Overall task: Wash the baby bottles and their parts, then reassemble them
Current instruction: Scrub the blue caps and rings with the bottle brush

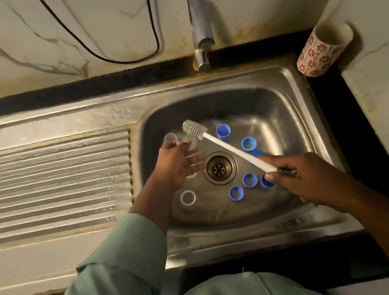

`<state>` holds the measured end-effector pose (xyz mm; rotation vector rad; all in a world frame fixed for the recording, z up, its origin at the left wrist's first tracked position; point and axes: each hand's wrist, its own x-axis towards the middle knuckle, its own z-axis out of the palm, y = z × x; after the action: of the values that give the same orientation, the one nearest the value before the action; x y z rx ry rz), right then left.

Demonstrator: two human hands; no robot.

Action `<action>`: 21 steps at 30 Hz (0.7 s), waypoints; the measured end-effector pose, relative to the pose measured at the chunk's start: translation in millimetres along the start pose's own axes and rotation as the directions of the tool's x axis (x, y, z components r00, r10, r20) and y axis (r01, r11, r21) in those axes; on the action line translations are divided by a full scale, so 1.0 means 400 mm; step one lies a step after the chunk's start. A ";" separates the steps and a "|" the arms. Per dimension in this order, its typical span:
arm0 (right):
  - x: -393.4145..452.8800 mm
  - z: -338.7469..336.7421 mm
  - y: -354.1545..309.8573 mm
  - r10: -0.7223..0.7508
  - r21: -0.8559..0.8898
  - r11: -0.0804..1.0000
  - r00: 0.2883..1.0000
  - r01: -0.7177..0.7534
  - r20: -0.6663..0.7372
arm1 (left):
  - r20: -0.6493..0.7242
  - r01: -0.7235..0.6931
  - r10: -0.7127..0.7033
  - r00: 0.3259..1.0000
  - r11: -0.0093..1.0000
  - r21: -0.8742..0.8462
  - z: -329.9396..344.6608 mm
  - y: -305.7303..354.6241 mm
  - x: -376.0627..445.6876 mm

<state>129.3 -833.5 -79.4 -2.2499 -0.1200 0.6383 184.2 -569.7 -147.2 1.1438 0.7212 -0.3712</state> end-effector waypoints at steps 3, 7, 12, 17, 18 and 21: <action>-0.029 0.002 -0.033 -0.025 -0.039 0.999 1.000 0.025 -0.001 | 0.029 -0.043 0.051 0.998 0.975 -0.217 -0.016 0.020 -0.022; -0.055 0.007 -0.065 -0.063 -0.069 0.996 0.998 0.061 -0.030 | 0.112 0.015 0.040 0.993 0.894 -0.447 -0.053 0.044 -0.066; -0.079 0.038 -0.094 -0.117 -0.151 0.983 0.989 0.103 -0.086 | -0.053 -0.040 0.013 0.999 0.837 -0.546 -0.072 0.072 -0.085; -0.106 0.053 -0.134 -0.228 -0.550 0.824 0.969 0.138 -0.098 | 0.011 -0.054 0.072 0.997 0.837 -0.545 -0.085 0.090 -0.101; -0.109 0.056 -0.140 -0.238 -0.646 0.756 0.964 0.105 -0.122 | 0.030 -0.050 0.078 0.997 0.846 -0.531 -0.082 0.087 -0.105; -0.110 0.067 -0.152 -0.281 -0.846 0.534 0.940 -0.016 -0.195 | 0.033 -0.088 0.124 0.992 0.843 -0.531 -0.077 0.083 -0.119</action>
<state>84.9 -785.9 -33.5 -3.2135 -0.5483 0.0858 159.9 -532.6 -98.6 0.6372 0.6440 -0.0991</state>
